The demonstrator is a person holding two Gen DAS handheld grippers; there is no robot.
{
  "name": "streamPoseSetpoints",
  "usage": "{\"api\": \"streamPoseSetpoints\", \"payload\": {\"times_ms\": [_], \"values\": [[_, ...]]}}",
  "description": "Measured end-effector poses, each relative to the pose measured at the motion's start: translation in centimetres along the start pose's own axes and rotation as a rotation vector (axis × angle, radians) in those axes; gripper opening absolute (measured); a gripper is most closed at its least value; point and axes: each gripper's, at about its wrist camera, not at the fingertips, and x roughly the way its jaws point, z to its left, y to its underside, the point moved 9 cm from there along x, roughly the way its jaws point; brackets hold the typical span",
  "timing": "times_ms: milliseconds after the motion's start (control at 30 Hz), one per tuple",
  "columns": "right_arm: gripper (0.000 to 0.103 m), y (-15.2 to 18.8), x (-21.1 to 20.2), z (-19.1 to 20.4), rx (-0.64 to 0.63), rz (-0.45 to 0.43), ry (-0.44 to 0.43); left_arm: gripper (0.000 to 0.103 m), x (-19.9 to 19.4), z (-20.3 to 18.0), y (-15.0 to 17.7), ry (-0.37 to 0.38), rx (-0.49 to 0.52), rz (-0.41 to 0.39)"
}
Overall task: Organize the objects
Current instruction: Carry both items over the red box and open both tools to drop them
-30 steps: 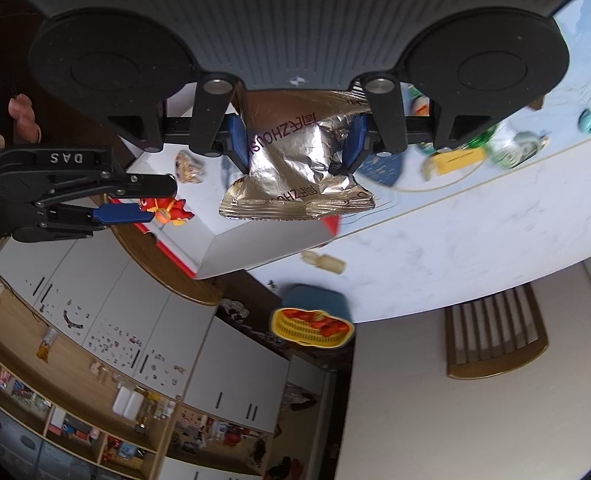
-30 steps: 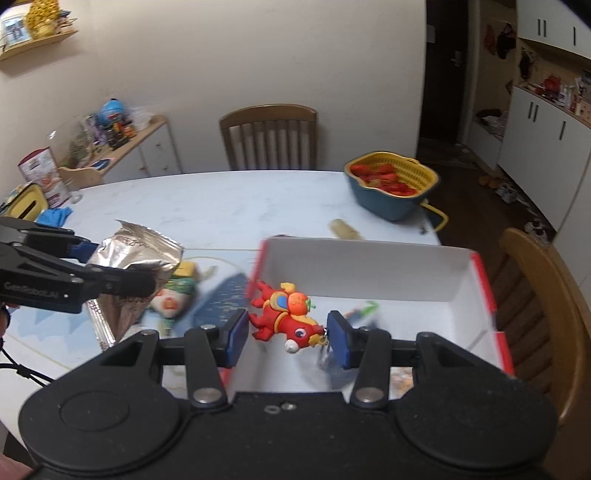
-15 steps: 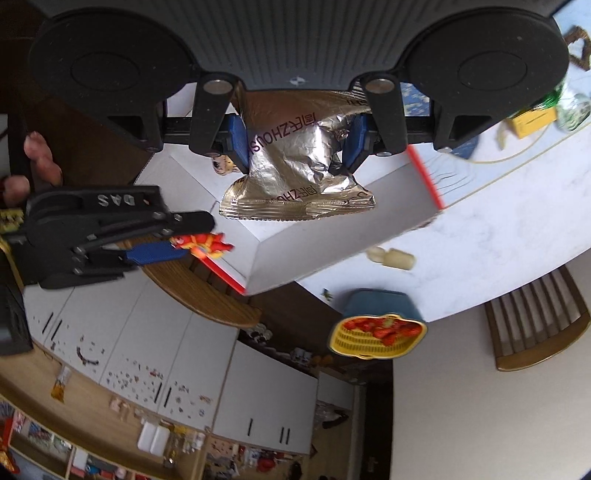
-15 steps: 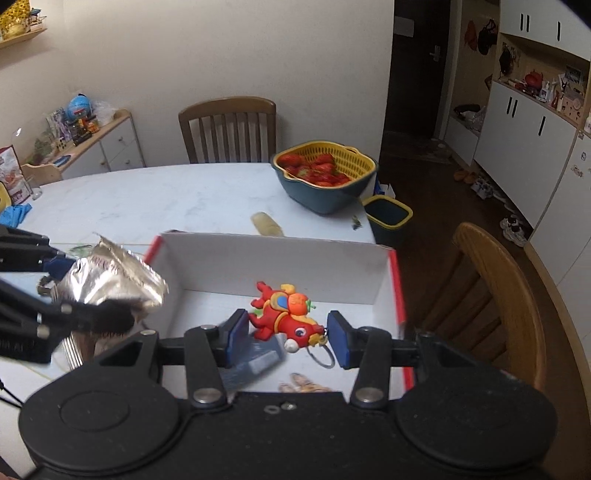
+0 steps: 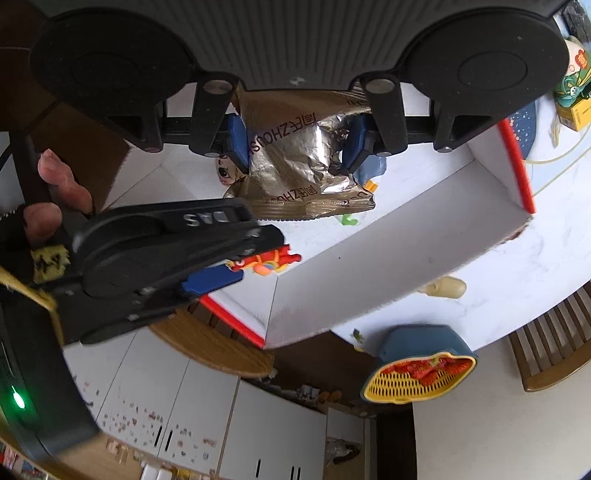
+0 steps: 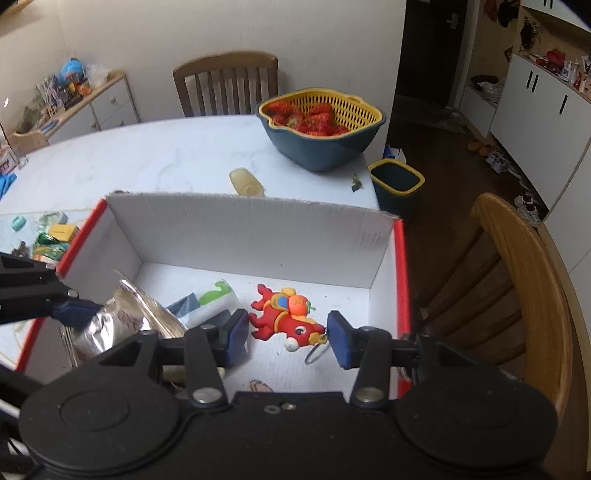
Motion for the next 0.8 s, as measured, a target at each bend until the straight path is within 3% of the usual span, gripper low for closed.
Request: {"api": "streamPoseSetpoints", "payload": {"times_ms": [467,600,800], "values": [[0.045,1.4,4.7,0.1,-0.014,0.169,-0.013,0.052,5.2,-0.1,1.2,-0.018,0.001,0.125],[0.041,1.8,5.2,0.1,0.003,0.185,-0.024,0.052,5.9,0.1,1.7,-0.015,-0.008,0.156],[0.044,1.7,4.9,0.1,-0.005,0.174,-0.025,0.053,6.4,0.2,1.9,-0.025,0.012,0.201]]}}
